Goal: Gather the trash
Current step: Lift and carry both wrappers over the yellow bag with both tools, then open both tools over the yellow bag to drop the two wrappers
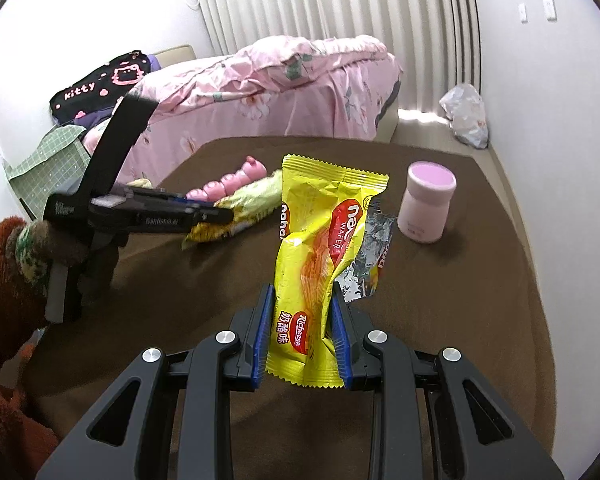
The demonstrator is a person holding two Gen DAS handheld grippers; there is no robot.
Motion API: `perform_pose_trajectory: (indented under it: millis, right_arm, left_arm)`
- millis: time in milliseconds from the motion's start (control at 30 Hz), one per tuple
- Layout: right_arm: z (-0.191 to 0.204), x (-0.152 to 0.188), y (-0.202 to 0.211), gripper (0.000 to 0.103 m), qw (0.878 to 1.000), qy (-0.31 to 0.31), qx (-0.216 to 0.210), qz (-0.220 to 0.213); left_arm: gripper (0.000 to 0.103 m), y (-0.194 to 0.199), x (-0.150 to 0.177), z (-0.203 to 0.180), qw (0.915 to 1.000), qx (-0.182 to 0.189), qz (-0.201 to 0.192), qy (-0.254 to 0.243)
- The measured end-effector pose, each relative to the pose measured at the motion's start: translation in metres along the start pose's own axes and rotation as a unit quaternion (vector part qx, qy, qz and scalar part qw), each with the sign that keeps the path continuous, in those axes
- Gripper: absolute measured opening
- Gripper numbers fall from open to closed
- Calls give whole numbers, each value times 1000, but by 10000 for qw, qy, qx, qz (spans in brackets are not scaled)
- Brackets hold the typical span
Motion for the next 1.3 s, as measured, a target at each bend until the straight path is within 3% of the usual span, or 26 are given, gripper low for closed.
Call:
perform_pose_trajectory:
  millis: [300,533,667,800,967,1033,1100,1167,1300]
  right_arm:
    - [58,-50,4,26,9971,583,-322,-375]
    - [131,-77,-9,26,9896,1043,-865,-474]
    - [178,-86,-24,26,9835,1236,-1258,-413]
    - [216,-91,-40,26,9769,1402,-1582,-309]
    - [266,-100,-74,26,9669,1463,-2091,-87]
    - [282,-101,-89,26,9632,1413,-2284,35]
    - [300,-99,-112,26,9577,1278,-2566,254]
    - [315,-89,-140,26,9528,1213,-2726,565]
    - [327,-62,-195,26,9503,1195,-2629,1167]
  left_arm:
    - [18,99,6,17,9944,75,-956,444]
    - [18,173,27,82,9805,-659,-1568,981]
    - [19,210,42,131,9668,-1224,-1830,1296]
    - [19,232,64,185,9493,-1683,-1897,1856]
    - [20,255,93,244,9154,-2373,-2005,2559]
    - [20,257,106,259,9063,-2524,-1938,2781]
    - [20,252,116,266,9037,-2550,-1862,2892]
    - [20,241,121,266,9066,-2499,-1785,2894]
    - [20,219,131,279,9036,-2532,-1598,3064]
Point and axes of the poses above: each gripper's, at about its wrist camera, not at the fingertips, and y roughly against the way its jaws point, z to its left, x to its underside, the point moved 8 cm from there along -y, roughly the way its jaws point, and after that the axes turned 12 degrees about -z, right-handed, at the moved point
